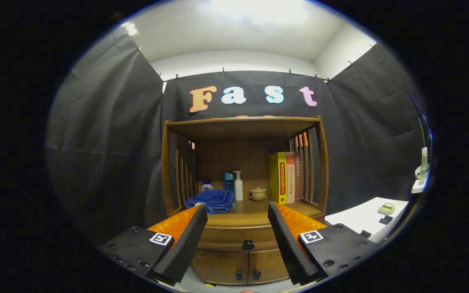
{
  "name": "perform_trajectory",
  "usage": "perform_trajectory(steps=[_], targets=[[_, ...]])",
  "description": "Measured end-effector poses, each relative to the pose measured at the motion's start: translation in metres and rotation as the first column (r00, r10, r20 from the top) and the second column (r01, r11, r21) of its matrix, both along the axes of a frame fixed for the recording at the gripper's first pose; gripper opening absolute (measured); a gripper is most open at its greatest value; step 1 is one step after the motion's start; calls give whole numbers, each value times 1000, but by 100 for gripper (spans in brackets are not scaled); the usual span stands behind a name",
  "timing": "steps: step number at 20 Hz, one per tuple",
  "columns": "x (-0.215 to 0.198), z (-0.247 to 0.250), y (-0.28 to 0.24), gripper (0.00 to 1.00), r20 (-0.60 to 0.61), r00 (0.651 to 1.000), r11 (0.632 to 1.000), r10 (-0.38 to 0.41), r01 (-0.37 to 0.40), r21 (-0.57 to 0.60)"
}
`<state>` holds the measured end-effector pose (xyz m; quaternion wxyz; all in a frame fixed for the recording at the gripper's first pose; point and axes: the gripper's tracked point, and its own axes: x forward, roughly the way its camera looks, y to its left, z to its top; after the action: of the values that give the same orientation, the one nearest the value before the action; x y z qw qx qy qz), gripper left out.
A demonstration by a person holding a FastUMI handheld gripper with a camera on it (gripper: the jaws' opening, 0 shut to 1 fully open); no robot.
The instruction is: Pull open the drawer, take out the items inside it, and place them on the countertop above the cabinet.
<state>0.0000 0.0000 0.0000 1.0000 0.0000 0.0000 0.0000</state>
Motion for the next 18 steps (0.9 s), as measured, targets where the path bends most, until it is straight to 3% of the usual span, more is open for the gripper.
perform_trajectory(steps=[18], targets=[[8, -1, -17, 98, 11, 1000, 1000, -26, 26, 11]])
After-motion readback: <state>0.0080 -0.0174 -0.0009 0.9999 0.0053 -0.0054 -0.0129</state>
